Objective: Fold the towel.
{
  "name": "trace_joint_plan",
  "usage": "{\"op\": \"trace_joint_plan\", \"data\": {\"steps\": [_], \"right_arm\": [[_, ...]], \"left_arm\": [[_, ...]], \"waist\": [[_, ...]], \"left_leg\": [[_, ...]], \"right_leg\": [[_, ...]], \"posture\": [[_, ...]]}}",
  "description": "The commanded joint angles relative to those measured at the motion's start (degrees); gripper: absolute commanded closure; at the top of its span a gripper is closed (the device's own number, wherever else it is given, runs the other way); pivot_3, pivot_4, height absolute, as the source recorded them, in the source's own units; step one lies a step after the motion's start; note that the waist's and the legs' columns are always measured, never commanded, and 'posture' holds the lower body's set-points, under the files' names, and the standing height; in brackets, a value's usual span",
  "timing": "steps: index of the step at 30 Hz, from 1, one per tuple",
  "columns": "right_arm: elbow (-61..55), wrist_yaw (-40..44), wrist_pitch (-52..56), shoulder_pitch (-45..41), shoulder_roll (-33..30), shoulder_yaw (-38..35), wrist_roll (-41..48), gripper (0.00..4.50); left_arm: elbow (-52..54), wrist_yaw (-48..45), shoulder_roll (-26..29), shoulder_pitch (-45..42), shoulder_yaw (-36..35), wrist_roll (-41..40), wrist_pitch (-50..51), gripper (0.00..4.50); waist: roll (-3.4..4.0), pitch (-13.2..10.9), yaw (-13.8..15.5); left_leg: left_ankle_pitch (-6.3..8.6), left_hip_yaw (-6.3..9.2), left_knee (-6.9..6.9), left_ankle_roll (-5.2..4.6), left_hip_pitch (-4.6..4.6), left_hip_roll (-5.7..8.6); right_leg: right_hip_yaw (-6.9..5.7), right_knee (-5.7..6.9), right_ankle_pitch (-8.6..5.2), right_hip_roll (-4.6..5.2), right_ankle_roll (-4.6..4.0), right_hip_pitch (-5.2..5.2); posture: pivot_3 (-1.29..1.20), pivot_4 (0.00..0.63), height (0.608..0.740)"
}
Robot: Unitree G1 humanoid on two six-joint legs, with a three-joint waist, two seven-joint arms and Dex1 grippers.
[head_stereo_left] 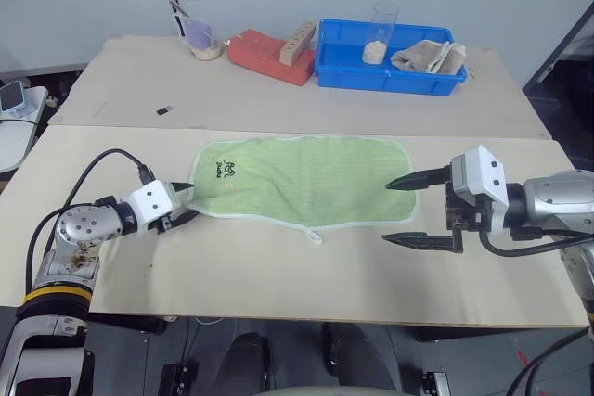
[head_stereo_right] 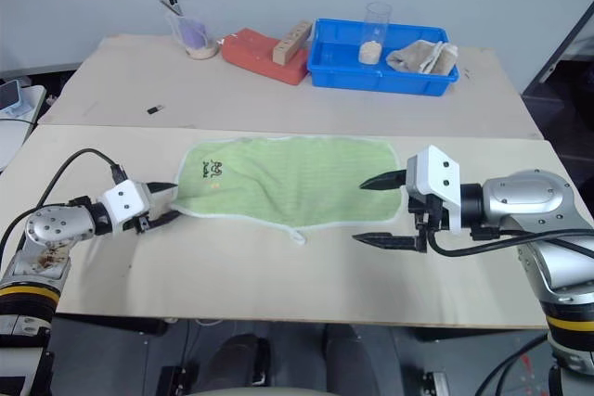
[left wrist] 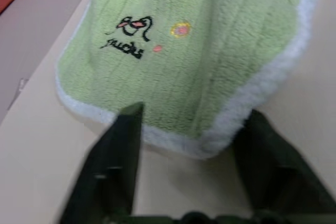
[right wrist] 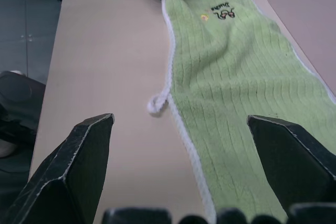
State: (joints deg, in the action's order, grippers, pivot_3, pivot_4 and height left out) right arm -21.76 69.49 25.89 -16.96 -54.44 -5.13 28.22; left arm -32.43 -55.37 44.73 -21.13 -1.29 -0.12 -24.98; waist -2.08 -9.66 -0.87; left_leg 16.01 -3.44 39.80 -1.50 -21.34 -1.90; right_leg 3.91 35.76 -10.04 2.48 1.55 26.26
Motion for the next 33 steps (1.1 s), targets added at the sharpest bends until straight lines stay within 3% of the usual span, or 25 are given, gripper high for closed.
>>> {"op": "trace_joint_plan", "data": {"steps": [1, 2, 3, 7, 16, 29, 30, 33], "right_arm": [[0.79, -1.06, -3.09, -0.06, -0.87, -1.48, -2.15, 0.00], [2.35, -1.03, -5.12, -0.02, -1.30, -0.68, -4.43, 0.00], [4.92, -1.23, -8.06, -0.18, -2.25, 0.92, -8.23, 0.00], [18.18, -1.40, -20.19, -4.11, -3.23, 8.55, -20.79, 0.00], [39.58, 4.24, -28.12, -13.49, 2.55, 18.50, -27.99, 0.00], [54.20, 7.09, -25.26, -20.68, 7.64, 19.65, -30.01, 4.23], [54.87, 7.07, -25.32, -20.97, 7.80, 19.62, -30.13, 4.48], [54.12, 8.34, -24.67, -20.68, 7.65, 18.86, -29.09, 4.48]], "left_arm": [[-0.67, -0.50, 0.72, -0.81, -0.08, -0.61, -2.35, 3.76], [-0.91, -0.57, 0.69, -0.81, -0.01, -0.64, -2.86, 4.29], [-0.91, -0.66, 0.65, -0.68, -0.06, -0.84, -3.18, 4.44], [-1.23, -0.14, 0.48, -0.29, -0.55, -1.25, -3.81, 4.44], [0.46, 0.97, 0.61, 1.67, -1.27, -1.82, -3.61, 4.44], [5.79, 2.32, 1.93, 5.01, -2.06, -2.86, -0.74, 4.50], [5.75, 2.36, 2.01, 4.94, -2.03, -2.86, -0.66, 4.50], [5.39, 2.19, 2.37, 4.76, -2.19, -3.13, -0.48, 4.50]], "waist": [[0.00, 0.00, 0.00], [0.00, 0.00, 0.01], [0.00, 0.00, 0.04], [0.00, 0.00, 0.02], [0.00, 0.00, -0.21], [0.00, 0.01, -0.31], [0.00, 0.01, -0.29], [-0.01, 0.01, -0.22]], "left_leg": [[0.00, 0.00, 0.01, 0.00, 0.00, -0.01], [0.00, 0.00, 0.01, 0.00, 0.00, 0.00], [0.00, 0.00, 0.01, 0.00, 0.00, 0.00], [0.00, -0.04, 0.03, 0.00, 0.00, 0.02], [0.00, -0.04, 0.01, -0.01, 0.02, 0.00], [-0.01, -0.05, 0.05, -0.01, 0.16, -0.01], [-0.01, -0.05, 0.05, -0.01, 0.16, -0.01], [-0.01, -0.05, 0.05, -0.01, 0.16, -0.01]], "right_leg": [[0.00, 0.00, 0.00, -0.01, 0.00, 0.00], [0.00, 0.00, 0.00, 0.00, 0.00, 0.00], [0.00, 0.00, 0.00, 0.00, 0.00, 0.00], [0.00, -0.03, -0.01, 0.02, 0.01, -0.01], [0.01, 0.03, 0.02, -0.06, -0.04, 0.01], [0.03, 0.10, 0.05, -0.03, -0.06, -0.09], [0.03, 0.10, 0.05, -0.03, -0.06, -0.09], [0.03, 0.09, 0.09, -0.03, -0.13, -0.10]], "posture": [[0.00, 0.150, 0.714], [0.00, 0.150, 0.714], [0.00, 0.150, 0.714], [0.00, 0.150, 0.714], [0.00, 0.150, 0.714], [0.00, 0.150, 0.714], [0.00, 0.150, 0.714], [0.00, 0.150, 0.714]]}}
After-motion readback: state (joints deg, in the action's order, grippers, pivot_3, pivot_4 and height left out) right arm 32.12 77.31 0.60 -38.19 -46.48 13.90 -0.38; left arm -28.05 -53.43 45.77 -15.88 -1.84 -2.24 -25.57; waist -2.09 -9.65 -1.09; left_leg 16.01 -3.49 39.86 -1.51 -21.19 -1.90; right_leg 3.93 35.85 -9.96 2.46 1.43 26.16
